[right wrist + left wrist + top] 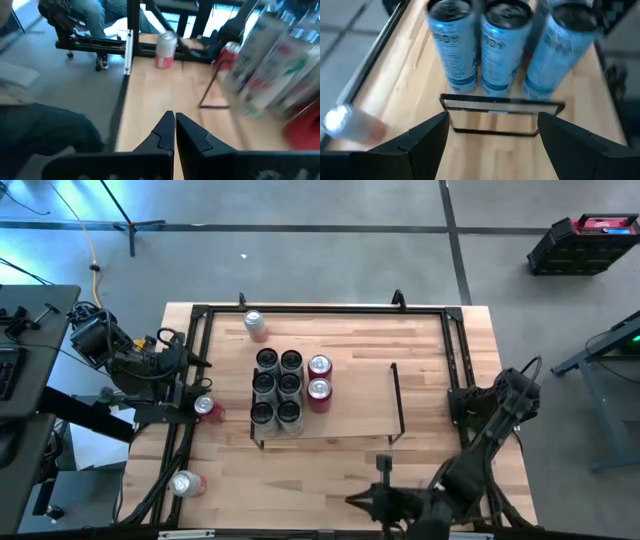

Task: Place canned beverage on shelf
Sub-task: Put the red soda can aligned with the other red soda cans on the shelf

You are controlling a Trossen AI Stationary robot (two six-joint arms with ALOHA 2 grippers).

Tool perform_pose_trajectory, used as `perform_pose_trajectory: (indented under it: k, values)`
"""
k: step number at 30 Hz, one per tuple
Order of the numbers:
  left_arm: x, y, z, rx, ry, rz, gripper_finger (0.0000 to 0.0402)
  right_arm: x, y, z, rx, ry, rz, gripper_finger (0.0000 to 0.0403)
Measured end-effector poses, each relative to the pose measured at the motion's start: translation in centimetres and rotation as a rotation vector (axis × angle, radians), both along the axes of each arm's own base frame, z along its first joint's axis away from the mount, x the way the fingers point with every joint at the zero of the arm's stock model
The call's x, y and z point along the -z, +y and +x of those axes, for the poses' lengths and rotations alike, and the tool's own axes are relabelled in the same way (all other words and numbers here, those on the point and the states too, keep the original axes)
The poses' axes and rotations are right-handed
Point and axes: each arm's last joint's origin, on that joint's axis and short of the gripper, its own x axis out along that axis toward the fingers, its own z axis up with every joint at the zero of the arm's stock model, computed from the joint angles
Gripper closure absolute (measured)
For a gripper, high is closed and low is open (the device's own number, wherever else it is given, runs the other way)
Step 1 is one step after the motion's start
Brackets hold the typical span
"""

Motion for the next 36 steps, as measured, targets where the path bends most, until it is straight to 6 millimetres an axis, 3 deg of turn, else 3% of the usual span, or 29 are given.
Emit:
perform_pose_trajectory:
  k: [5, 13, 19, 25, 31, 36]
  values:
    - [0.0, 0.0, -0.1, 0.134, 0.021, 0.153, 0.0108, 1.9, 1.9, 0.5, 0.064, -0.01, 0.162, 0.0403]
    - [-0.1, 0.0, 0.0, 0.146, 0.013, 0.186, 0.0108, 4.1, 3.2, 1.2, 0.129, -0.046, 0.124, 0.0403]
    - [-0.9, -1.1, 1.3, 0.01, -0.105, -0.028, 0.0108, 4.7, 3.4, 1.5, 0.179, -0.06, 0.161, 0.0403]
    - [-1.4, -2.1, 2.4, 0.063, -0.153, -0.021, 0.0108, 5.2, 3.4, 1.7, 0.211, -0.074, 0.142, 0.0403]
    - [-1.0, -2.3, 2.9, 0.089, -0.123, 0.128, 0.0108, 5.1, 3.2, 1.8, 0.25, -0.107, 0.119, 0.0403]
    - [-0.3, -2.5, 2.4, 0.178, 0.007, 0.018, 0.0108, 5.1, 3.2, 1.8, 0.257, -0.112, 0.118, 0.0403]
